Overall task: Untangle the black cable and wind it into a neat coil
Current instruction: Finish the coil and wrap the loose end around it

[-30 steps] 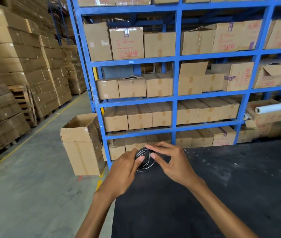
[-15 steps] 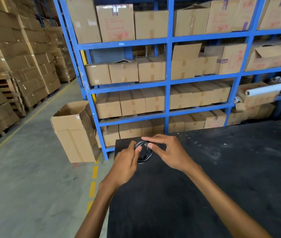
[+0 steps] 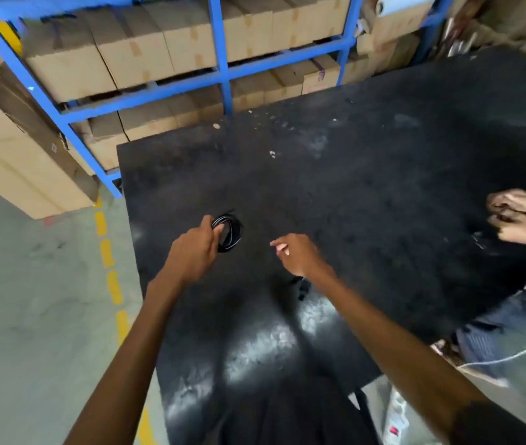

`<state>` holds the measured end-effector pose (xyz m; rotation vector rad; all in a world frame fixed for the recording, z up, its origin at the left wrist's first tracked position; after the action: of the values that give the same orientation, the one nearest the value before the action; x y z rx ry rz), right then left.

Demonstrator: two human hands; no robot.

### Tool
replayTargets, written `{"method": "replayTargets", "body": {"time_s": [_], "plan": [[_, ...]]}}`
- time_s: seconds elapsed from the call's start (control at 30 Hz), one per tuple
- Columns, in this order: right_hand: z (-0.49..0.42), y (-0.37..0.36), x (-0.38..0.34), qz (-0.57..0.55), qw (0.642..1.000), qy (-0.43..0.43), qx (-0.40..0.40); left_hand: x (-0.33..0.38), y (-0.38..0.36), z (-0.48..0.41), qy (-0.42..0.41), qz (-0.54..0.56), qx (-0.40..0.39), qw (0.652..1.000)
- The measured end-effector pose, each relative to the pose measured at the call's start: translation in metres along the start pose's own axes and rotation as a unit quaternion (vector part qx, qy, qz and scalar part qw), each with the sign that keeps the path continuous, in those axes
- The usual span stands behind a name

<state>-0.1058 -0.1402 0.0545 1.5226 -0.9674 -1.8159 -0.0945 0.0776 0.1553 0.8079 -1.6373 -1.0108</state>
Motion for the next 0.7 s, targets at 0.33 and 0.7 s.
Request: {"method": "replayTargets", "body": {"time_s": [0.33,0.7], "plan": [[0.058,-0.037,0.107,-0.001,0.956,-0.288,0.061,0.008,-0.055,0.037,0.004,0.022,-0.072,0.997],[0.07,-0.064,0.122,-0.074,0.948,-0.307,0.052,0.002,-0.055,0.047,0.007,0.017,-0.082,0.996]]}}
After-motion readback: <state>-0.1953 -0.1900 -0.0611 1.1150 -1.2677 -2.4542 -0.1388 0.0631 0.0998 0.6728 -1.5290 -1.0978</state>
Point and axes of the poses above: each hand's wrist, its own z-axis away from the middle knuckle, its own y-axis out of the back of the hand, x = y × z, the point moved 7 cm from there along -z, towards the middle knuckle, and after that the axes turned 11 degrees about x, right-handed, at the moved point
